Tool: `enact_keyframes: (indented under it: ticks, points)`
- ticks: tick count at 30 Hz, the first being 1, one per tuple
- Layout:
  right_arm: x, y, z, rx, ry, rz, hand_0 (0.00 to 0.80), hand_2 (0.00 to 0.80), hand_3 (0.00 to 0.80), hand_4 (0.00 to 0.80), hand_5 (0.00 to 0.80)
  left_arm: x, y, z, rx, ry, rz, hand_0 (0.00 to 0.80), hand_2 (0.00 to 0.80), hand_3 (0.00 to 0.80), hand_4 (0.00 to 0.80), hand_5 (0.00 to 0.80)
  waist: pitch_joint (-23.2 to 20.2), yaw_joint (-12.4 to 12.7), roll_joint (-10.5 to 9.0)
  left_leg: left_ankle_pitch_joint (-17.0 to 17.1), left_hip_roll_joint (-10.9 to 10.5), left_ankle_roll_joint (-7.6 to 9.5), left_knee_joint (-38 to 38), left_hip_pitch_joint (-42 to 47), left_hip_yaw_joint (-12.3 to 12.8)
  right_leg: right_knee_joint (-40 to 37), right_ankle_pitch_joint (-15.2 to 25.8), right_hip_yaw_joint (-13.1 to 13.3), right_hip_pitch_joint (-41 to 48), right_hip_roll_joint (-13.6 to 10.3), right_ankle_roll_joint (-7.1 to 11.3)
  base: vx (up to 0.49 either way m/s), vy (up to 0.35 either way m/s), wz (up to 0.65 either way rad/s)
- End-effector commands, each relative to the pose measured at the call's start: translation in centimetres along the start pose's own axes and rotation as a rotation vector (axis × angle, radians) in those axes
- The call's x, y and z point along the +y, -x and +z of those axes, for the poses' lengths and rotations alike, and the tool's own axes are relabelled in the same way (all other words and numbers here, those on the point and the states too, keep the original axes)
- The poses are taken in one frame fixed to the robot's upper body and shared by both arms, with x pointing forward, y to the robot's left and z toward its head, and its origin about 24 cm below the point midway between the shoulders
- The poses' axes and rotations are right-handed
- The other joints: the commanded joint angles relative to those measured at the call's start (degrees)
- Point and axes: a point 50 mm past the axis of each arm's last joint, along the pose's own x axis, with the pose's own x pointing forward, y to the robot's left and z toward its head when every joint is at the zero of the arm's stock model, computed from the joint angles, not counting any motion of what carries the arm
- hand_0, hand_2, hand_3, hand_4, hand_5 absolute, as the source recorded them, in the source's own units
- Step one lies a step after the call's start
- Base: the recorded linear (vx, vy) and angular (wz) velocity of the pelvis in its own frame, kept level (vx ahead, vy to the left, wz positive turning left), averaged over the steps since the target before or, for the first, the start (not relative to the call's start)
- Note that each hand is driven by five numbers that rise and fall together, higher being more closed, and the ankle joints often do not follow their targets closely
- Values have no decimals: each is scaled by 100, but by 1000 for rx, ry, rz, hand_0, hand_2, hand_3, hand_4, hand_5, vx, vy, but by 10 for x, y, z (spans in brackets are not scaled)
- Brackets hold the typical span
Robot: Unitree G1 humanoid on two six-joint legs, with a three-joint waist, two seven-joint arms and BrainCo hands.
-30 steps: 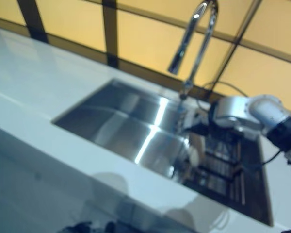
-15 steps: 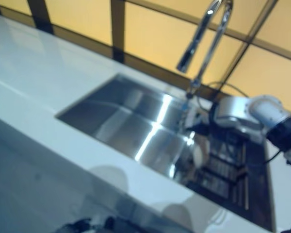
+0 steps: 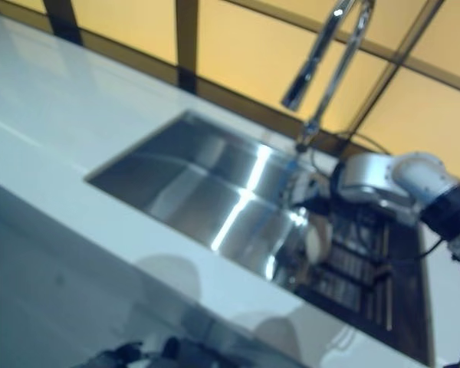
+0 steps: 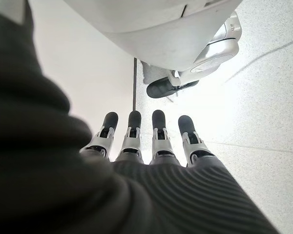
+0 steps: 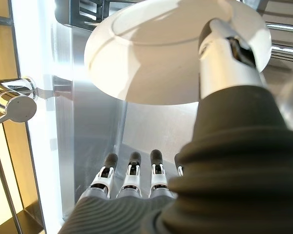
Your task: Take plates into dishwasher
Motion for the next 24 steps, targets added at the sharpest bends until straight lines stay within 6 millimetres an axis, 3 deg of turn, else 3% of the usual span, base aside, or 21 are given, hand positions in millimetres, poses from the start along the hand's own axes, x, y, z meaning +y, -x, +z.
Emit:
enact_keyframes:
  ticks: [1, 24]
  points:
    - [2, 9, -13, 78, -17, 14, 0, 0, 0, 0, 0, 19, 2, -1, 15, -18, 43, 0, 0, 0, 0, 0, 100, 198, -251, -499, 63, 163, -18, 421, 205, 107, 436, 31, -363, 0, 36, 0, 0, 0]
    - [23, 10, -14, 95, -69, 59, 0, 0, 0, 0, 0, 27, 3, 1, 6, -11, 66, 0, 0, 0, 0, 0, 162, 162, -286, -506, 64, 172, -18, 395, 207, 119, 470, 80, -414, 10, 58, 0, 0, 0]
